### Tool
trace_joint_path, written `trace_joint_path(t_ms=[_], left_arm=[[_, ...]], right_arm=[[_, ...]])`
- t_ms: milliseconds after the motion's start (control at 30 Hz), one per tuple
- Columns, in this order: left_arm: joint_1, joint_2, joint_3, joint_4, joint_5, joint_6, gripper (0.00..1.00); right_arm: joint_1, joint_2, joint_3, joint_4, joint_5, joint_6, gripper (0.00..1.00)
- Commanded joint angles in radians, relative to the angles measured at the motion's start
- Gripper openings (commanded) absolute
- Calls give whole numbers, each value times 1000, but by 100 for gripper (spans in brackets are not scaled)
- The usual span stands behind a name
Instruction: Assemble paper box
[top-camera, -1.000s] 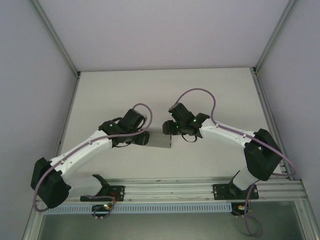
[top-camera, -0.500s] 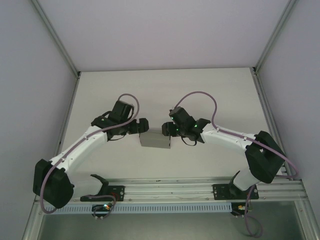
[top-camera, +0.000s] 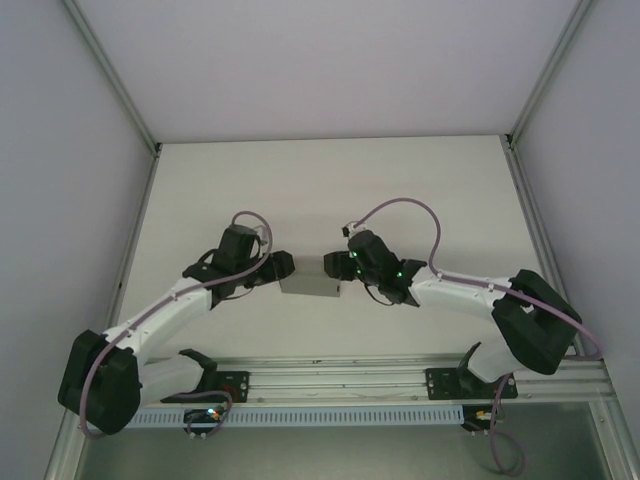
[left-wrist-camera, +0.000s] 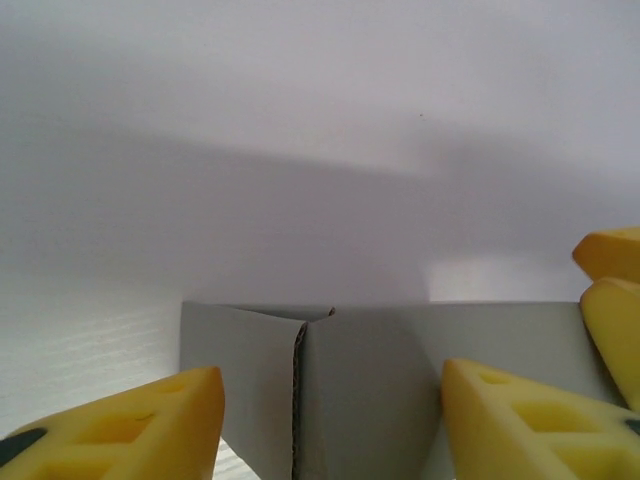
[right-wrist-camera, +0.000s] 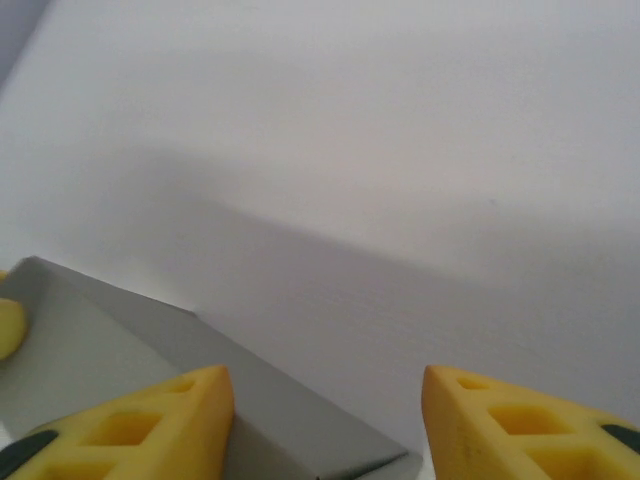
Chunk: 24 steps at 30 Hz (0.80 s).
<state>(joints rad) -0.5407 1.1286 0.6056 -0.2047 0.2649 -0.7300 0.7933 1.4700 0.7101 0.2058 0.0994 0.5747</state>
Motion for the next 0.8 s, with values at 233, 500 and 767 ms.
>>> trace_joint_path(t_ms=[233,500,767], left_arm=[[9,-81,-317,181,-11,-38,39],[10,-159,-420,279,-26,-61,14],[12,-174,-462,339,-20,-90,1]], right_arm=[[12,138,-371,470,-41,-281,45],[-9,440,-441,970,-139,-397,31],[-19,451,-447,1040,-160,-397,19]])
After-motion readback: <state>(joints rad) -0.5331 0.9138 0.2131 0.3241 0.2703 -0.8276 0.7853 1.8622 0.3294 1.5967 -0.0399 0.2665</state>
